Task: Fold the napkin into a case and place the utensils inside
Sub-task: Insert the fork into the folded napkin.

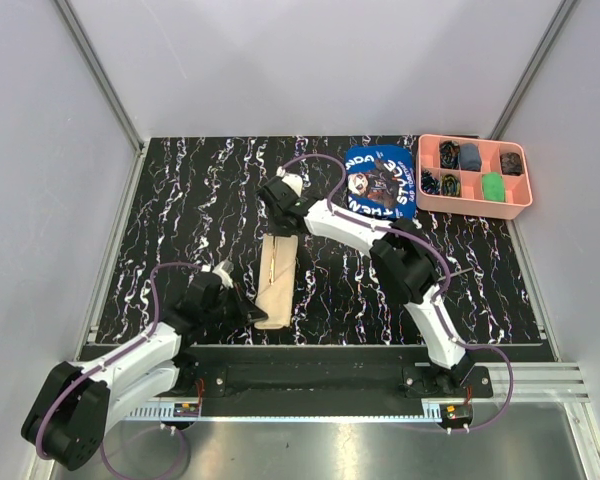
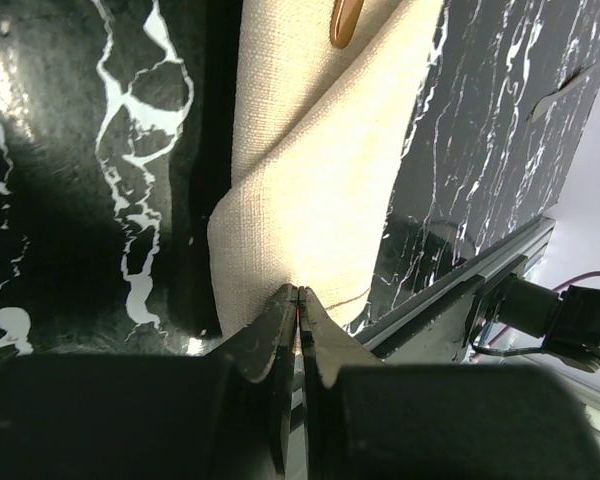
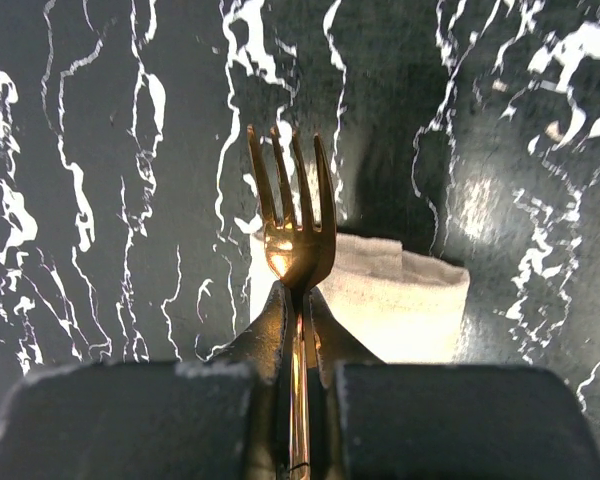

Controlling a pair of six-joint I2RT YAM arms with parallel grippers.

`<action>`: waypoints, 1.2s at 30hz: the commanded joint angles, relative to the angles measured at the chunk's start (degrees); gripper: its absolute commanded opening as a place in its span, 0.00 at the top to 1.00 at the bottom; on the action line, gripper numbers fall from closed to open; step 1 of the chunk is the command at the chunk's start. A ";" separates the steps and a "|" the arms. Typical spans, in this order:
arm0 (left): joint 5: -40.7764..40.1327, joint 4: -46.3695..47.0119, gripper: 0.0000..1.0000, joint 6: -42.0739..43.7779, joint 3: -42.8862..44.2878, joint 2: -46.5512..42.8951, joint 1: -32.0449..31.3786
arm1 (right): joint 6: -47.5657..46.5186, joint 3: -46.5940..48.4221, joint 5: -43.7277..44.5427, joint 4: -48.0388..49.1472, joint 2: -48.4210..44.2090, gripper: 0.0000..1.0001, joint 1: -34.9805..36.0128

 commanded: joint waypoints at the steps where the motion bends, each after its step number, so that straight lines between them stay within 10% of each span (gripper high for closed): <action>1: -0.60 1.56 0.92 0.16 -1.15 0.09 -0.16 | 2.84 2.08 2.39 -2.27 -0.49 1.00 1.78; 26: -0.96 6.92 0.93 0.52 -2.21 2.73 -0.16 | 12.69 -4.70 2.65 -8.52 -4.62 0.99 7.67; 31: -0.25 5.26 0.85 1.74 -0.10 1.86 -0.16 | 10.94 -4.26 1.42 -9.75 -5.76 0.69 8.02; 36: -1.48 -3.52 0.52 3.94 5.60 -4.81 -0.16 | 7.25 -6.37 6.67 -13.07 -12.26 0.27 7.84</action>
